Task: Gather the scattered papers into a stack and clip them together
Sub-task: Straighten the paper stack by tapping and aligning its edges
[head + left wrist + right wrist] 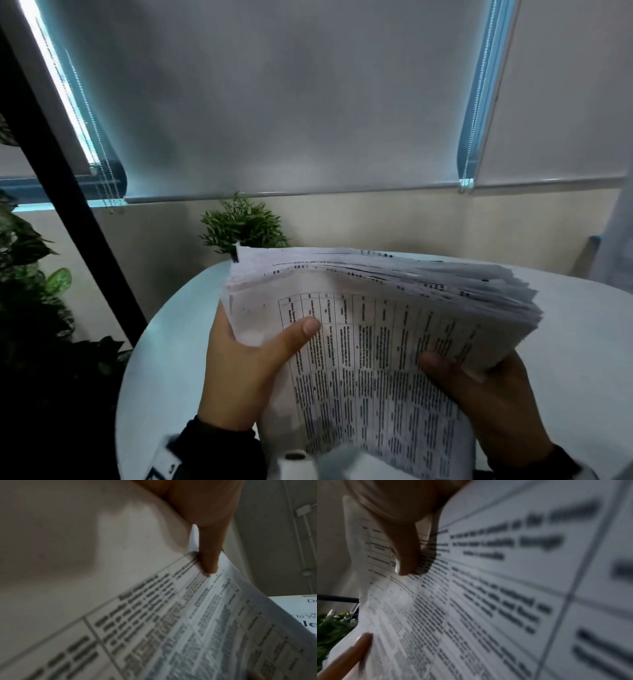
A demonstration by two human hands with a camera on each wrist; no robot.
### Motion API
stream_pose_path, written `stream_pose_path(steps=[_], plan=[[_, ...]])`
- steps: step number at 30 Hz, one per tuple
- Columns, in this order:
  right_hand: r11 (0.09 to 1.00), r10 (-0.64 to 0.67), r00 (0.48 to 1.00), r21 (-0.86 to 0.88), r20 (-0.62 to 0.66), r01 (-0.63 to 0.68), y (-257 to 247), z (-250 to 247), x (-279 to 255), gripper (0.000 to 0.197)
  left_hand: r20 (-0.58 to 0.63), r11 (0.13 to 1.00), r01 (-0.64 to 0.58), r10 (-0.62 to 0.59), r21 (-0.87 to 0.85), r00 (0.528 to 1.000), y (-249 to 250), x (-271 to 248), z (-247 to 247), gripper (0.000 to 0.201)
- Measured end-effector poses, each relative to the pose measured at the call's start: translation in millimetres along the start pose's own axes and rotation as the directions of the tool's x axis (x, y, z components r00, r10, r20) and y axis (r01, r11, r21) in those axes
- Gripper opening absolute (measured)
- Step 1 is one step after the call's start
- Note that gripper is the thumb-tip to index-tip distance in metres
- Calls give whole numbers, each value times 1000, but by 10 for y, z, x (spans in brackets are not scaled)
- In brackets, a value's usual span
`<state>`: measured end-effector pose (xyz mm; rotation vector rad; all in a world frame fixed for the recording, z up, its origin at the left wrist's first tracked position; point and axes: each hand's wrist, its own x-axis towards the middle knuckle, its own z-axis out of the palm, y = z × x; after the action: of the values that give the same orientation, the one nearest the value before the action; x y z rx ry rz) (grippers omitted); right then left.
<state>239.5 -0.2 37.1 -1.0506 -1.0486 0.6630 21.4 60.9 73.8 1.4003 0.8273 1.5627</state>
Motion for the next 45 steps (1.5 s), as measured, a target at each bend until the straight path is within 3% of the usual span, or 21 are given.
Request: stream_pose_path(steps=[2, 4, 7, 8, 10, 13, 15, 16, 20, 22, 25, 27, 31, 36, 39, 43, 45], plan=[[999, -23, 1000, 38, 7, 23, 44, -26, 11, 58, -30, 999, 21, -20, 26, 999, -87, -27, -28, 66], [999, -33, 999, 17, 29, 33, 78, -54, 27, 54, -41, 996, 83, -82, 42, 996, -193, -49, -78, 63], [999, -44, 997, 11, 66, 43, 119, -65, 18, 73, -21, 987, 151, -150, 59, 989, -300, -71, -143, 68], [999, -48, 998, 25, 45, 47, 139, -69, 19, 67, -10, 985, 161, -161, 53, 987, -323, -68, -169, 74], [996, -71, 997, 65, 37, 69, 162, -109, 19, 36, 30, 985, 170, -171, 36, 985, -370, -49, -223, 81], [996, -11, 998, 90, 68, 5, 218, -146, -16, 45, 144, 976, 219, -217, -1, 966, -423, -71, -254, 93], [996, 76, 989, 45, 130, -82, 259, -100, -27, 77, 202, 967, 254, -250, 6, 947, -463, -95, -217, 85], [995, 99, 986, 3, 135, -100, 254, -46, -25, 79, 195, 965, 261, -257, 4, 947, -481, -100, -183, 75], [997, 65, 995, 34, 79, -68, 117, 71, 79, 38, 99, 975, 222, -218, -31, 971, -488, -52, -136, 54], [995, 66, 990, 62, 123, -74, 97, 20, 134, 49, 104, 978, 206, -202, -21, 974, -448, -23, -187, 59], [986, 148, 967, 51, 207, -161, 136, -28, 113, 92, 162, 973, 229, -226, 0, 961, -494, -33, -280, 80], [985, 161, 971, 41, 175, -171, 211, -13, 95, 96, 180, 968, 249, -245, -4, 953, -528, -38, -296, 85], [990, 143, 986, -5, 89, -143, 331, 110, 44, 85, 154, 965, 262, -260, 7, 953, -587, -32, -263, 63], [987, 153, 986, -66, 67, -148, 347, 152, -23, 46, 132, 960, 281, -279, 3, 951, -621, -104, -257, 54], [993, 103, 993, -58, 55, -99, 239, 148, -17, 34, 109, 976, 219, -219, 12, 970, -516, -114, -225, 38], [998, 63, 994, 27, 87, -65, 140, 124, 42, 32, 112, 992, 125, -122, -22, 986, -426, -58, -288, 52], [994, 67, 992, 74, 108, -76, 185, 126, 37, 28, 117, 986, 166, -162, -22, 980, -465, -55, -308, 67]])
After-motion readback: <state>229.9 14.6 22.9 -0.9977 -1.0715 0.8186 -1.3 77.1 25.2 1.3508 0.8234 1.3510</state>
